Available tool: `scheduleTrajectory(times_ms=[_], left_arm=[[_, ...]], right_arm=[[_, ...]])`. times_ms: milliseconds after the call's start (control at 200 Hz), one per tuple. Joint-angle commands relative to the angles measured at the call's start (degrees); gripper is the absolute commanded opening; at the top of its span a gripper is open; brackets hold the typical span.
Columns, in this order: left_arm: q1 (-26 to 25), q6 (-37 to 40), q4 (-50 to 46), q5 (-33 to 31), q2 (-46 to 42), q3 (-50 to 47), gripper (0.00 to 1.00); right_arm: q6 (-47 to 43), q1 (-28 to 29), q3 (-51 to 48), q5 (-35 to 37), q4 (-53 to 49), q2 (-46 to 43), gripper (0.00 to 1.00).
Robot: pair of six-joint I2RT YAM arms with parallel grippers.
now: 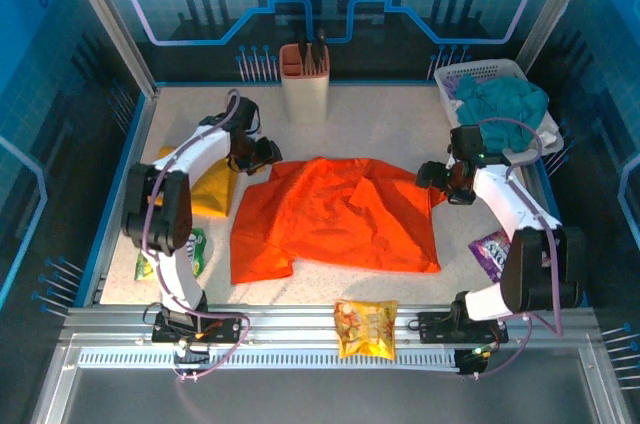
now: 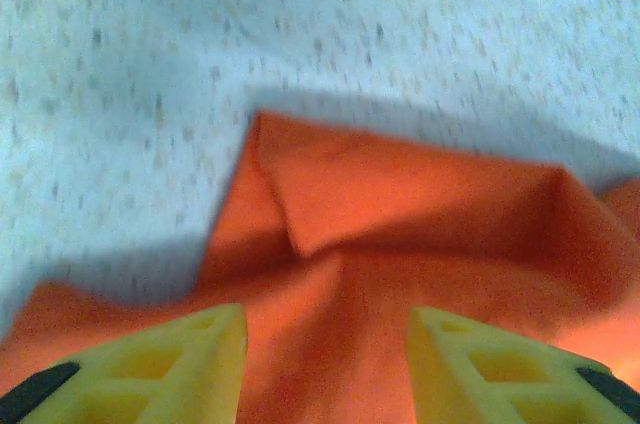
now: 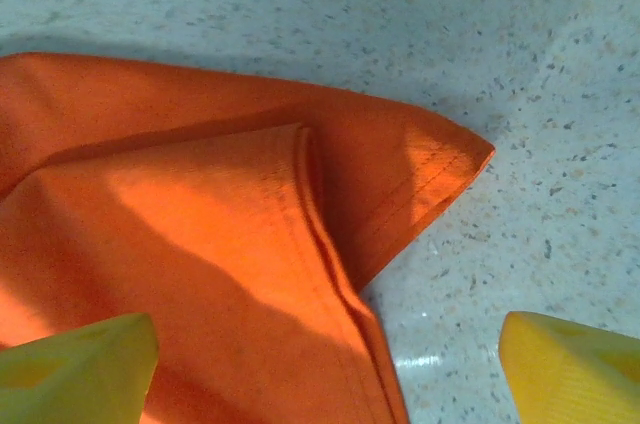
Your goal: Fold and stack the t-shirts
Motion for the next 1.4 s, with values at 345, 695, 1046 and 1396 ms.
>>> scheduleTrajectory(times_ms=[345,695,1046,1396], left_arm=[[1.96,-0.97,4.98,5.58,11.38,4.94,0.47],[1.98,-3.83,6.48,8.73,15.52,8.03,0.35],[1.94,-3.77,7.75,8.14,13.02,9.22,0.00],[1.75,9.61,-0.28,0.88,-0.60,13.43,0.00]], right_arm=[[4.78,-5.95,1.81,-9.19,12.01,16.42,0.80],[6.02,-5.96,3.40,-10.48,14.98,19.95,0.46],[0.98,-5.13,9.75,-9.01,9.05,18.04,0.00],[-4.94,1.13,12.48,2.29,3.01,4.35,0.00]])
